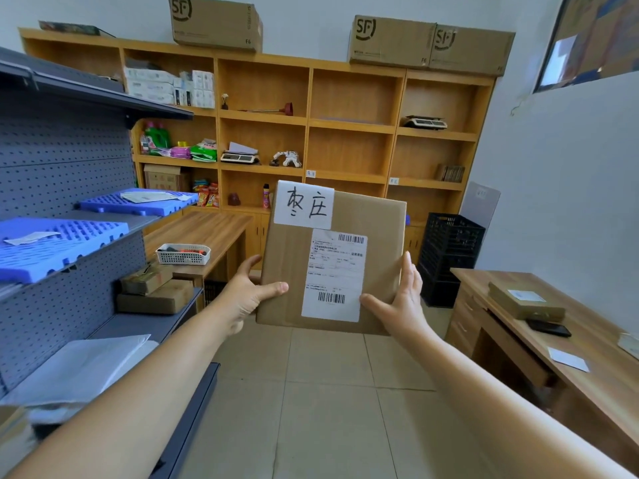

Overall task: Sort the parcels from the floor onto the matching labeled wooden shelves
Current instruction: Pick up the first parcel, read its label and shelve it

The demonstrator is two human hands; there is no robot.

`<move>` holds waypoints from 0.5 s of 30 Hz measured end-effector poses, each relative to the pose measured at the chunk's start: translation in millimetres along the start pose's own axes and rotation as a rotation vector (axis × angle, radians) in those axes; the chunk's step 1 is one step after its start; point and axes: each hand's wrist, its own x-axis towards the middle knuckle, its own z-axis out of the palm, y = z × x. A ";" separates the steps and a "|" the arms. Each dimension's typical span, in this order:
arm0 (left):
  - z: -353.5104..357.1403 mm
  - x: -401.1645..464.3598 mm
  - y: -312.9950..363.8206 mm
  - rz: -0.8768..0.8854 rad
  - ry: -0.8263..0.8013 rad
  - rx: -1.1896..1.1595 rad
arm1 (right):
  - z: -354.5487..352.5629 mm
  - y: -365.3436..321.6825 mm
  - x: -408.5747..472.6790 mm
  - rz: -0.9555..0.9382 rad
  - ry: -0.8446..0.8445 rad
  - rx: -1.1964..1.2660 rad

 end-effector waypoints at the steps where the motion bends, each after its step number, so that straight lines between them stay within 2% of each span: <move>1: 0.6 1.4 -1.2 -0.008 0.003 -0.036 | 3.1 0.4 -3.1 -0.010 0.008 0.032; 8: 9.9 16.1 -16.7 -0.005 -0.022 -0.102 | 14.4 2.6 -12.1 -0.058 0.151 0.058; 11: 20.3 22.6 -29.0 0.036 -0.061 -0.046 | 14.7 12.4 -8.0 -0.031 0.175 0.015; 15: 39.9 36.0 -40.3 0.041 -0.080 -0.096 | 6.8 33.1 3.8 -0.018 0.176 0.013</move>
